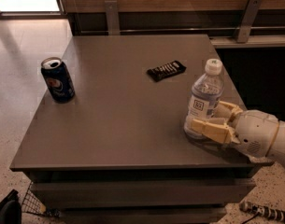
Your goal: Place blue plastic bottle upright
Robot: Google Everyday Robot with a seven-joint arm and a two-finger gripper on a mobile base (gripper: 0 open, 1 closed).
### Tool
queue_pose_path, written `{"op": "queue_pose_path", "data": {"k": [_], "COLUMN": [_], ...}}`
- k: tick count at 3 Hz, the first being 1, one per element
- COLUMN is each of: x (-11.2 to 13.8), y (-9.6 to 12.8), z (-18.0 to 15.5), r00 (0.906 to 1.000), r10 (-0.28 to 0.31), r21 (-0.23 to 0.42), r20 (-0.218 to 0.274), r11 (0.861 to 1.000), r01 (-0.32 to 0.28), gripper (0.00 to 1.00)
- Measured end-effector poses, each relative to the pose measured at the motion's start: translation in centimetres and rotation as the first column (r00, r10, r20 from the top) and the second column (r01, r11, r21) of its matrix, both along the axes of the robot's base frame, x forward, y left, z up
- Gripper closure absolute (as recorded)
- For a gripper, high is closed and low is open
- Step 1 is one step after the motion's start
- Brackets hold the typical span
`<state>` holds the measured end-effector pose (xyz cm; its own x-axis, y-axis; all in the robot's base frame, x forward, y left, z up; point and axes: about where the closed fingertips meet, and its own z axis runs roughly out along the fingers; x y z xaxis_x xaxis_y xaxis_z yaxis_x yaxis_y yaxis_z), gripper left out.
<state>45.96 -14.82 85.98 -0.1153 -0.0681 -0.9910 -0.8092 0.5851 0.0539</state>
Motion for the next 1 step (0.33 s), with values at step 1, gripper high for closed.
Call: {"op": "queue_pose_path", "data": {"k": [1], "x": [0.00], "y": [0.22], "z": [0.09], "r00": [1.0000], "r10": [0.004], "r21": [-0.001], "r20": [0.001], "r11": [1.000], "r01": [-0.004], "gripper": [0.07]}}
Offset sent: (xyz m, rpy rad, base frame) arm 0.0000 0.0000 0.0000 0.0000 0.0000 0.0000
